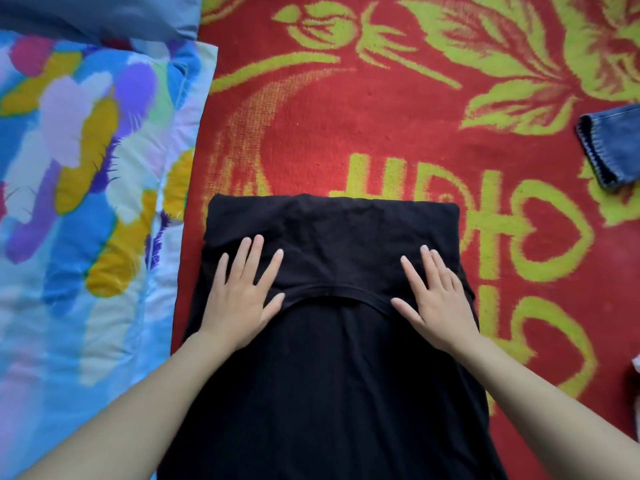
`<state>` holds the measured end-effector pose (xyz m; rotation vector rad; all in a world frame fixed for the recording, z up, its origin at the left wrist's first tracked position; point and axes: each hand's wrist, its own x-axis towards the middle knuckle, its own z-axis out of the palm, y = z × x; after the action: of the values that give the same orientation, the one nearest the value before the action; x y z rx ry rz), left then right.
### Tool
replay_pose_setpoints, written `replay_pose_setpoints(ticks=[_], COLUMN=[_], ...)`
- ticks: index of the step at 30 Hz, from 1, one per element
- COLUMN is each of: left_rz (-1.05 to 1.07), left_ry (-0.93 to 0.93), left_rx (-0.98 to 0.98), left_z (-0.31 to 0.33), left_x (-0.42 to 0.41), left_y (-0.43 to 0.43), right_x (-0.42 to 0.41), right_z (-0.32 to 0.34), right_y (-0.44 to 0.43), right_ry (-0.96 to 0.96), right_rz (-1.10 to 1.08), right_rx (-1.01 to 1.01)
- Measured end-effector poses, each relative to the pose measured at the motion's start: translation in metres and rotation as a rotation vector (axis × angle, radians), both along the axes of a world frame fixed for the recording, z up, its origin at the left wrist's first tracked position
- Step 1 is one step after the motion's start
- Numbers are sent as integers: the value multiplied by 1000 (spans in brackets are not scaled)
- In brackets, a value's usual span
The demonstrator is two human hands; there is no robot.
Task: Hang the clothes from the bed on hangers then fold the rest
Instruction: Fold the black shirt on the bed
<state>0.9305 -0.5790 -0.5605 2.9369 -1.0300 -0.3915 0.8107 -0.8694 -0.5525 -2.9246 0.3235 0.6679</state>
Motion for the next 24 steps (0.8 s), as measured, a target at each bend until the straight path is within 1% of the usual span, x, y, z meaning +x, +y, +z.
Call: replay_pose_setpoints(ticks=[2,4,6,7,8,9,10,11,12,13,14,16,18,19,21,24], left_rz=[48,63,24,-9,-35,-50,-70,-87,-64,-9,75,184,125,91,34,24], left_ry=[96,162,179,172,138,60,-38,-158,-239,-218,-137,67,194,245,264,234], left_rx=[144,320,433,448,408,309,156,29,-44,-56,-17,166,293,306,324,302], left_z=[-9,-22,-26,-21,-13,-5,2,8,12,16,17,10,6,4,3,3], left_x=[8,16,24,26,30,35,41,48,59,71,85,112,137,146,155,157], left_y=[-4,7,17,18,15,10,5,0,-5,-11,-15,-20,-19,-20,-20,-20], right_x=[-4,-8,-4,2,11,23,37,52,67,81,93,113,123,125,126,122], right_z=[-15,-21,-17,-12,-6,-1,3,8,9,11,12,14,14,11,7,2], right_y=[-4,-11,-17,-20,-25,-30,-35,-42,-50,-58,-65,-79,-89,-92,-91,-89], right_ry=[158,232,190,106,-16,-129,-197,-204,-160,-77,20,158,215,233,246,188], right_rz=[-41,-71,-109,-137,-180,-225,-258,-275,-283,-265,-232,-176,-140,-115,-92,-56], right_rx=[-76,-87,-21,16,43,53,48,42,31,6,-22,-50,-55,-63,-79,-131])
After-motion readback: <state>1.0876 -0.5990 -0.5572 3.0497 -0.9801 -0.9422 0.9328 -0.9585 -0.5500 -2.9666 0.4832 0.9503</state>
